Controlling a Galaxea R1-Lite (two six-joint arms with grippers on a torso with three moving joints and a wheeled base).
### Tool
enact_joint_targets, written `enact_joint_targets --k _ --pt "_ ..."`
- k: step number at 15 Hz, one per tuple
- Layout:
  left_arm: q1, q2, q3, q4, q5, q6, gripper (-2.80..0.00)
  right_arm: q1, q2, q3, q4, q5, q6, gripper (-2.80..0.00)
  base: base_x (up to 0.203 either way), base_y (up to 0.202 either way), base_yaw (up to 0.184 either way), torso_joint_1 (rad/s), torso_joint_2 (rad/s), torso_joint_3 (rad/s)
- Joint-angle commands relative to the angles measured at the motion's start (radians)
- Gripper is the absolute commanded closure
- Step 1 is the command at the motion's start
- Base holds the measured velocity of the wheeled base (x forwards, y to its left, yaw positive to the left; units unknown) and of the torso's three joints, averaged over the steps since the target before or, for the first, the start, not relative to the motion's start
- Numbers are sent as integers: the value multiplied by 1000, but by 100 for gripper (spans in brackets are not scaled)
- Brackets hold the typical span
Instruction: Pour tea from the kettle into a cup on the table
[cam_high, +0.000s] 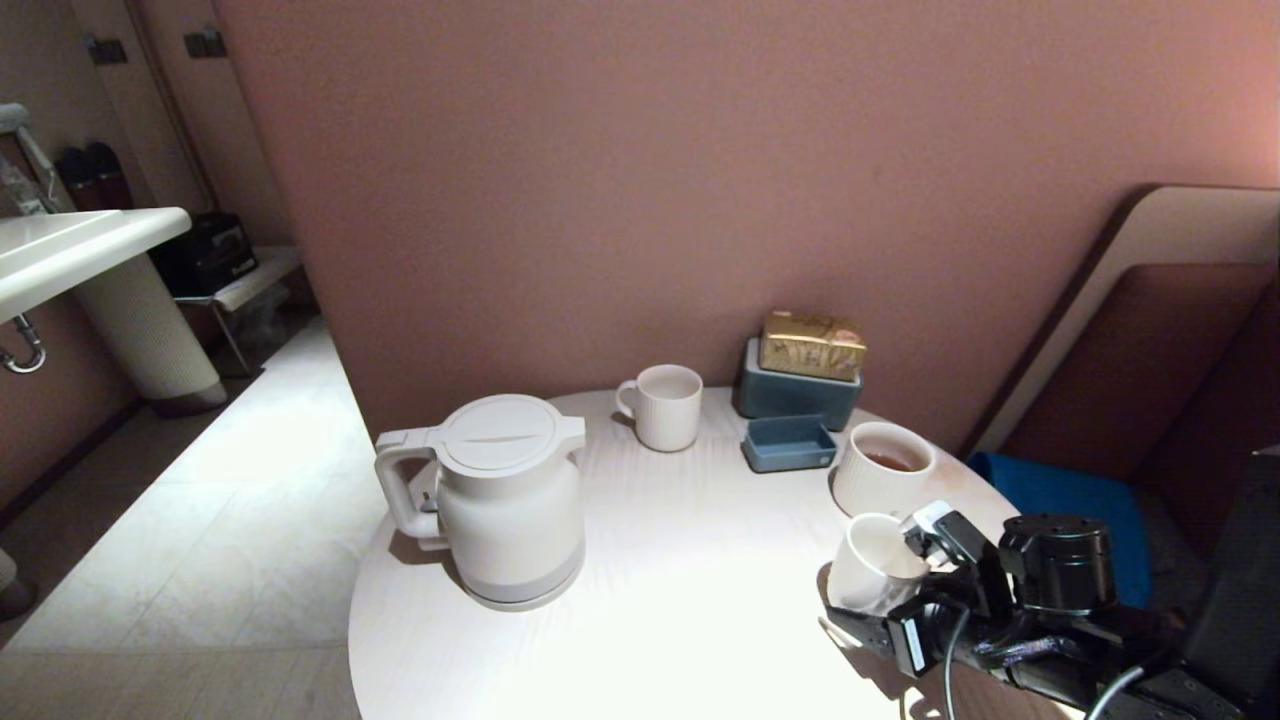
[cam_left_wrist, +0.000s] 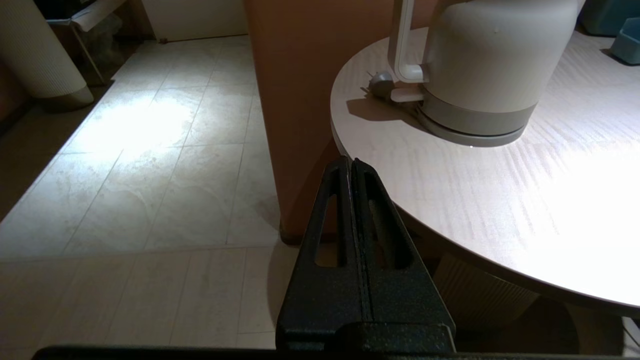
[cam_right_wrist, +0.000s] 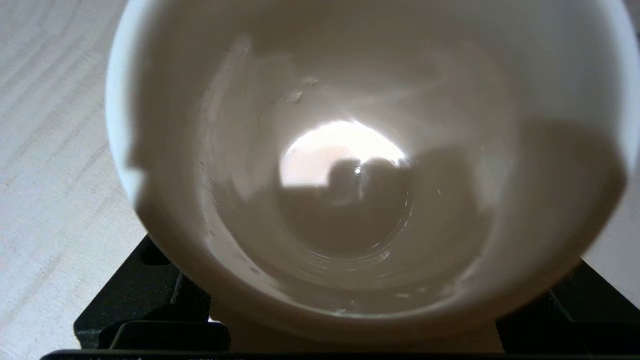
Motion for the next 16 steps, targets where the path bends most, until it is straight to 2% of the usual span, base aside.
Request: enact_joint_targets --k 1,12,16 --pt "0 1 0 0 0 -1 0 0 -14 6 -12 2 -1 -280 0 0 0 0 0 0" --pt "0 1 0 0 0 0 0 -17 -247 237 0 -1 -10 -280 0 0 0 0 0 0" --pt "0 1 0 0 0 0 0 -100 -499 247 186 -5 -8 -280 0 0 0 0 0 0"
